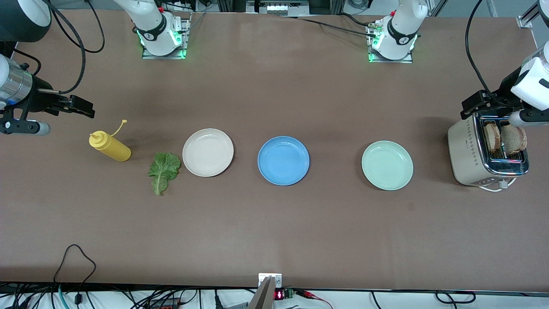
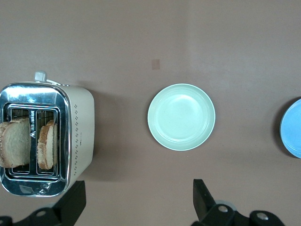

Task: Make sandwich in blue plate with both arms
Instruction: 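Reach the right gripper to the lettuce while the left gripper reaches the toaster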

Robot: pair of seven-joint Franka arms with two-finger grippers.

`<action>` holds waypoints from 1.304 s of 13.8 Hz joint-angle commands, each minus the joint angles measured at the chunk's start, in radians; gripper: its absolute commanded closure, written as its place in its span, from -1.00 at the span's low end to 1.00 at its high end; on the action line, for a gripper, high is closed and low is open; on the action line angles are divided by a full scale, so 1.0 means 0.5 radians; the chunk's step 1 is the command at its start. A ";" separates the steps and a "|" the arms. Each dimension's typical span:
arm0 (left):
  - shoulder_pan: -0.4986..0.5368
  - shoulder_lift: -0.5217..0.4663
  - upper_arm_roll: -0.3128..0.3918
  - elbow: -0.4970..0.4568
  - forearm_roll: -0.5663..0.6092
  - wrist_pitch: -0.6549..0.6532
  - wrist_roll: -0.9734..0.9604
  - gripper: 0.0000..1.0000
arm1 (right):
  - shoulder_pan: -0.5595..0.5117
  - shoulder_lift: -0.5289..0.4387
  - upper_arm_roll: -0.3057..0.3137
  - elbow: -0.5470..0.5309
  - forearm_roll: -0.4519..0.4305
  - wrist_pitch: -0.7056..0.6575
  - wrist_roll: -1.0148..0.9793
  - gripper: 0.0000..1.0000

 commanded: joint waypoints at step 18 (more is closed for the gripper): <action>0.614 0.668 0.047 -0.062 0.055 0.211 0.842 -0.76 | 0.095 0.634 0.023 -0.018 -0.014 0.641 0.036 -1.00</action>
